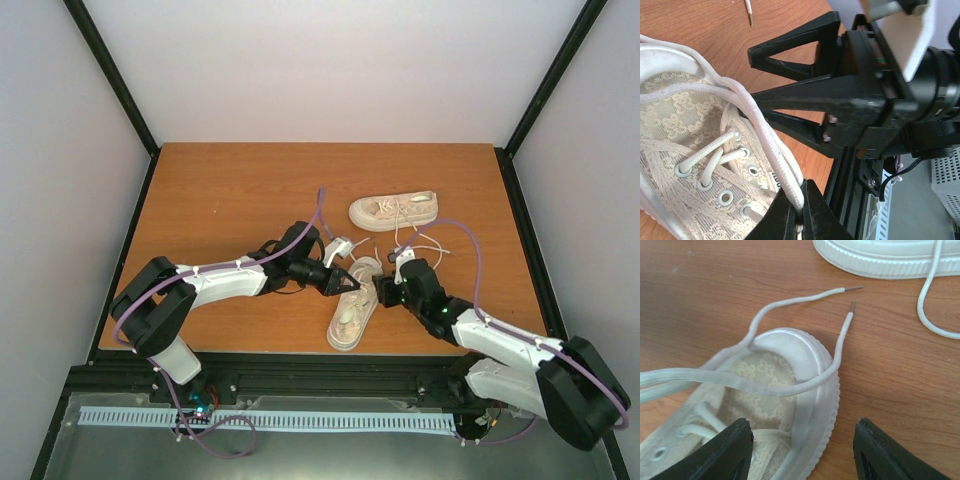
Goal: Tie the shoes
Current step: Cross the shoelace with the shoelace.
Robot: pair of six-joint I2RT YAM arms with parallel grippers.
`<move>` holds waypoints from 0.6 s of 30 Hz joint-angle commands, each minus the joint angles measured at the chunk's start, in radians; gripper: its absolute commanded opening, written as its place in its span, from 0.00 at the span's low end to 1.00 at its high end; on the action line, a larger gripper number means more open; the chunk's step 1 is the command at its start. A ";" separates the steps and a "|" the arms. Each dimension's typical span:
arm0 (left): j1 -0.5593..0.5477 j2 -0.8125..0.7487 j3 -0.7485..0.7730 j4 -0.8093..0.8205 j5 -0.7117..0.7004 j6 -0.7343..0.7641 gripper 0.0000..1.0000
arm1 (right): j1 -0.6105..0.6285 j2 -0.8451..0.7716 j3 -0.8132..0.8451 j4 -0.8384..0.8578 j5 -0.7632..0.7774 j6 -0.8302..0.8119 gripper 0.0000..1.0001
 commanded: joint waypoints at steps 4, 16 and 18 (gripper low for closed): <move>-0.002 -0.007 -0.002 0.032 0.035 0.015 0.01 | -0.003 0.157 0.058 0.166 0.078 -0.083 0.54; -0.002 -0.015 -0.006 0.029 0.046 0.027 0.01 | -0.041 0.365 0.228 0.331 -0.103 -0.210 0.12; -0.002 -0.020 -0.007 0.030 0.043 0.025 0.01 | -0.055 0.419 0.277 0.298 -0.165 -0.207 0.13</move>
